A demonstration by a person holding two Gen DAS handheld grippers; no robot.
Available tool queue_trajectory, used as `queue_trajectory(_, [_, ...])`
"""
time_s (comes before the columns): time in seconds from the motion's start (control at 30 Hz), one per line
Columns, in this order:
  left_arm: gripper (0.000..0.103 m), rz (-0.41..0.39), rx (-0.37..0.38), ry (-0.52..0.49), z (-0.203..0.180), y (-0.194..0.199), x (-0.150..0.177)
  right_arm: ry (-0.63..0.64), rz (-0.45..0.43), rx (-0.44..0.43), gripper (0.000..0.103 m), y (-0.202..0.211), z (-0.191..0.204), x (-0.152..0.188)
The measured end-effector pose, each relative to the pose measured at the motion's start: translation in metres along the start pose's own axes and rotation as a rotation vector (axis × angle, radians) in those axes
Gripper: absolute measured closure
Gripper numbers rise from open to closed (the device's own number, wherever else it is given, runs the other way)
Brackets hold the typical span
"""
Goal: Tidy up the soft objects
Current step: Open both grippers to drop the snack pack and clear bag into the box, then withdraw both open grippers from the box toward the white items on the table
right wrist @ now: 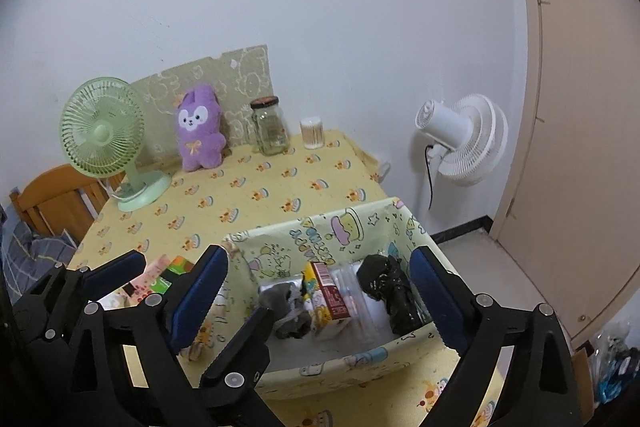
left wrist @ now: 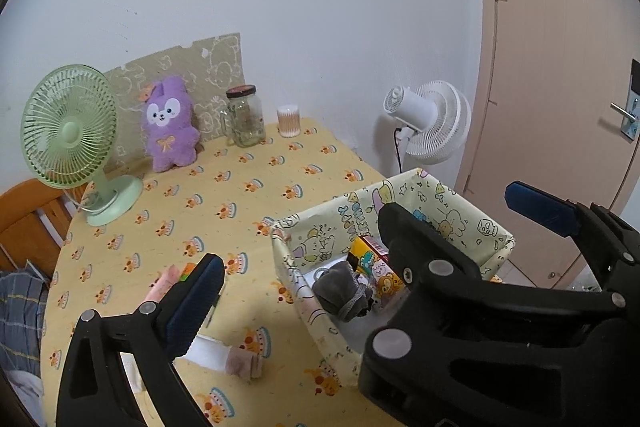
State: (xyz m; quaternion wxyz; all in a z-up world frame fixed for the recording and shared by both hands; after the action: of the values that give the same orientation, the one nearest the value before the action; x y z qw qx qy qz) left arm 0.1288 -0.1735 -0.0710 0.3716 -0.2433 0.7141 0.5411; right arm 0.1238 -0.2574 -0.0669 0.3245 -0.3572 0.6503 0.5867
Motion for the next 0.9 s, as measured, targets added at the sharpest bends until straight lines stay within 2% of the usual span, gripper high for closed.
queue_trajectory(0.17, [0.001, -0.026, -0.01, 0.012, 0.009, 0.016, -0.001, 0.013, -0.022, -0.002, 0.004, 0.015, 0.011, -0.006])
queue_trajectory(0.23, [0.001, -0.039, -0.017, 0.018, 0.013, 0.024, 0.0, 0.019, -0.029, -0.01, 0.0, 0.019, 0.017, -0.007])
queue_trajectory(0.6, [0.001, -0.092, -0.059, 0.055, 0.039, 0.052, 0.004, 0.056, -0.051, -0.069, 0.0, 0.038, 0.051, -0.01])
queue_trajectory(0.9, [0.001, -0.103, -0.055, 0.079, 0.057, 0.065, 0.011, 0.074, -0.048, -0.098, 0.0, 0.047, 0.076, -0.007])
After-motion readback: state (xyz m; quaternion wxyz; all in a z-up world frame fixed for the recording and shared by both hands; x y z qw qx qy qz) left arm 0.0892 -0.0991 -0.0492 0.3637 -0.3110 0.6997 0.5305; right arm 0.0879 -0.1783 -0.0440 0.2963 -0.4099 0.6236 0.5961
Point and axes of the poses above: each gripper's, at about its wrist camera, not at the fingertips, and y roughly against the way its jaws point, z to its left, x to its underside, the point moved 8 cm from there along -y, roughly the way its jaws point, and after that the axes turned 12 degrees about y, right-handed, at the moved point
